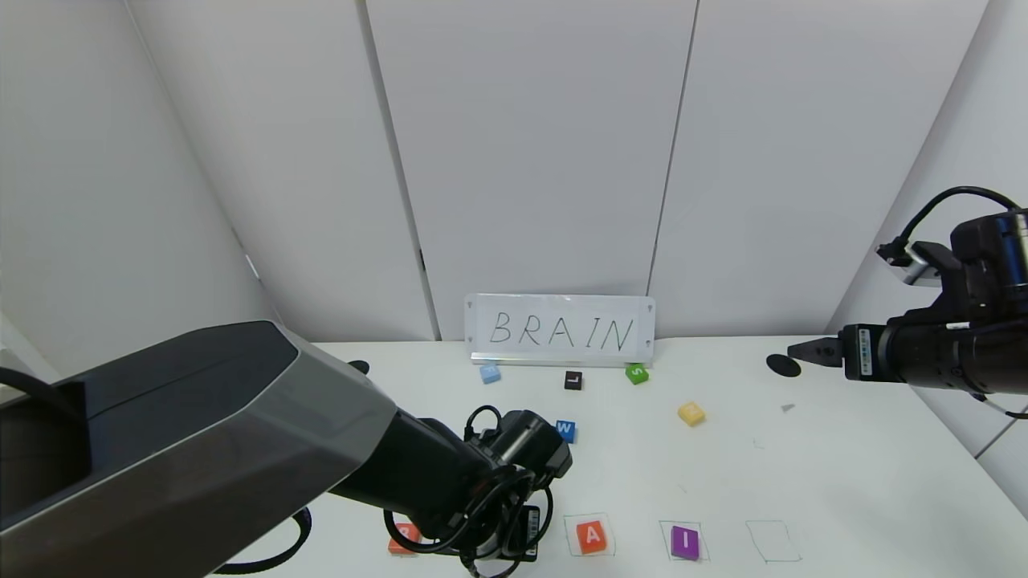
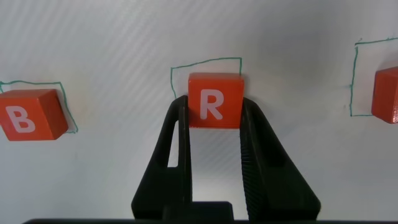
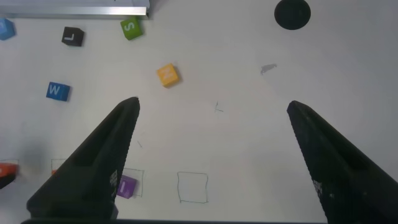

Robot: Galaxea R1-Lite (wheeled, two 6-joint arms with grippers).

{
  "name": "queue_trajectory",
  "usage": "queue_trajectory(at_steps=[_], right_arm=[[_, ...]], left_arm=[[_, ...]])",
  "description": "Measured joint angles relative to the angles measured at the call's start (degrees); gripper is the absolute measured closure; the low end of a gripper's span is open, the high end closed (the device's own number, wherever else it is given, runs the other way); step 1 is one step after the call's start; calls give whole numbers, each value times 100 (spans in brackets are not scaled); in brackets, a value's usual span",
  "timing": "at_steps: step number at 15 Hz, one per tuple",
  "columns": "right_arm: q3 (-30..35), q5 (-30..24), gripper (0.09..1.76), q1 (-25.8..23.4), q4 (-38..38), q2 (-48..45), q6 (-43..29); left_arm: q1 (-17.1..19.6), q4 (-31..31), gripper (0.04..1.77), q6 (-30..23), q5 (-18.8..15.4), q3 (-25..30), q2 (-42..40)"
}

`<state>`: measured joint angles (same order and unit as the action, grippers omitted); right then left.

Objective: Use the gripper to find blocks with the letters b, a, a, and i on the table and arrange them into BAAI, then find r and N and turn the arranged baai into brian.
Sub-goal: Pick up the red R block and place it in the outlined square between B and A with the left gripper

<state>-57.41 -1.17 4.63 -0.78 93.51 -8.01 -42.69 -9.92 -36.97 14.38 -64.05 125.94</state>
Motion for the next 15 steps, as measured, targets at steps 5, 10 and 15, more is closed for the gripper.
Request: queue_trajectory(at_steps=[5,10,15], right_arm=[[0,-5,14,0,-1,0,0],[0,-2,14,2,-1,0,0],[0,-2,14,0,0,0,2]], left_arm=[[5,0,130,-50,11,9,22],[22,7,130,-52,17,2,35],[33,10,130,-52,20,7,41]])
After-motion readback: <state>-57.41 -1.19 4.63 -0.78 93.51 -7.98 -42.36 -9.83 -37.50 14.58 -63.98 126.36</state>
